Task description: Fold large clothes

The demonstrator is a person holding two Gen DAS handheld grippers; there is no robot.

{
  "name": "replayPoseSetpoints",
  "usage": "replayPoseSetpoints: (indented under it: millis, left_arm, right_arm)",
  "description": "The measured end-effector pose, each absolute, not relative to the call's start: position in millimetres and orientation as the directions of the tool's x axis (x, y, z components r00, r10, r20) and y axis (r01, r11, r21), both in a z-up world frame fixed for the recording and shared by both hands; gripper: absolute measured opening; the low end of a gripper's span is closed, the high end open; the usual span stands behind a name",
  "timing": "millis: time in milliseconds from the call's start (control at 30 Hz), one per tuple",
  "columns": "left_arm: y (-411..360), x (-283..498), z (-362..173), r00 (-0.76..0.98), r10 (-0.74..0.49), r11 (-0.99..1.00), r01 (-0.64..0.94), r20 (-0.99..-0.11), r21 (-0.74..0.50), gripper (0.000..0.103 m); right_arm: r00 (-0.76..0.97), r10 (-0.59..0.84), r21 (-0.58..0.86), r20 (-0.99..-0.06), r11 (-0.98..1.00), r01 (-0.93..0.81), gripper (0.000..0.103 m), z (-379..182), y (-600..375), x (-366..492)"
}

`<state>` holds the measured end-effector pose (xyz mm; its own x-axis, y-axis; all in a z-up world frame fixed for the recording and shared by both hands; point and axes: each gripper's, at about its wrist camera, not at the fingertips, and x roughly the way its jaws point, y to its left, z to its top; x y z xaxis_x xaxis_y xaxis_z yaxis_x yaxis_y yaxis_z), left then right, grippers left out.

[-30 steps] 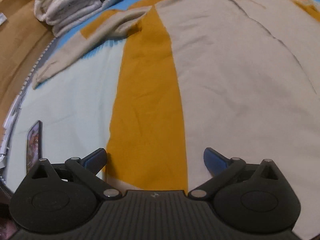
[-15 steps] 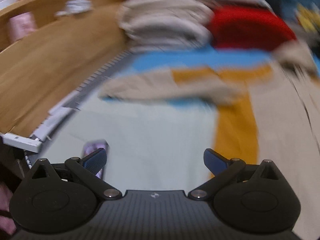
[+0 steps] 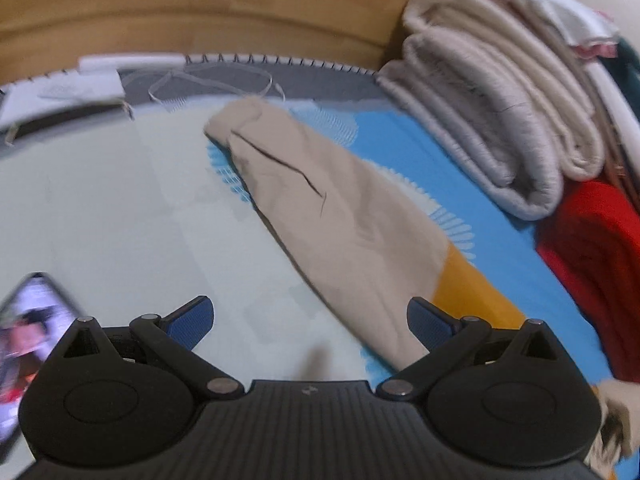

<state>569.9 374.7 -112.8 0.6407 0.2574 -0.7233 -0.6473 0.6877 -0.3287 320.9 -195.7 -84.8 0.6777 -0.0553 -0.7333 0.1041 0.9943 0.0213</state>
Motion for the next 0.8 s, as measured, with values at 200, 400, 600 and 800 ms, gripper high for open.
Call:
replayPoseSetpoints:
  millis: [200, 400, 600, 800]
  left_arm:
    - [408.3, 623.7, -169.5, 0.551, 0.269, 0.567, -0.754, -0.79, -0.332, 0.103]
    - [427.0, 653.3, -163.5, 0.546, 0.335, 0.514, -0.789, -0.768, -0.337, 0.024]
    - [376.0, 669.2, -99.6, 0.508, 0.559, 0.589, -0.8, -0.656, -0.117, 0.0]
    - [191.1, 650.9, 14.6, 0.852, 0.354, 0.885, -0.438, -0.387, -0.155, 0.0]
  right_arm:
    - [0.634, -0.093, -0.038, -0.767, 0.994, 0.101, 0.079, -113.7, -189.2, 361.5]
    - [0.587, -0.113, -0.078, -0.802, 0.993, 0.084, 0.079, -148.8, -190.0, 379.7]
    - [0.582, -0.108, -0.069, -0.806, 0.994, 0.09, 0.08, -171.8, -200.2, 369.4]
    - [0.636, -0.075, -0.025, -0.768, 0.996, 0.088, 0.08, -169.6, -208.8, 349.5]
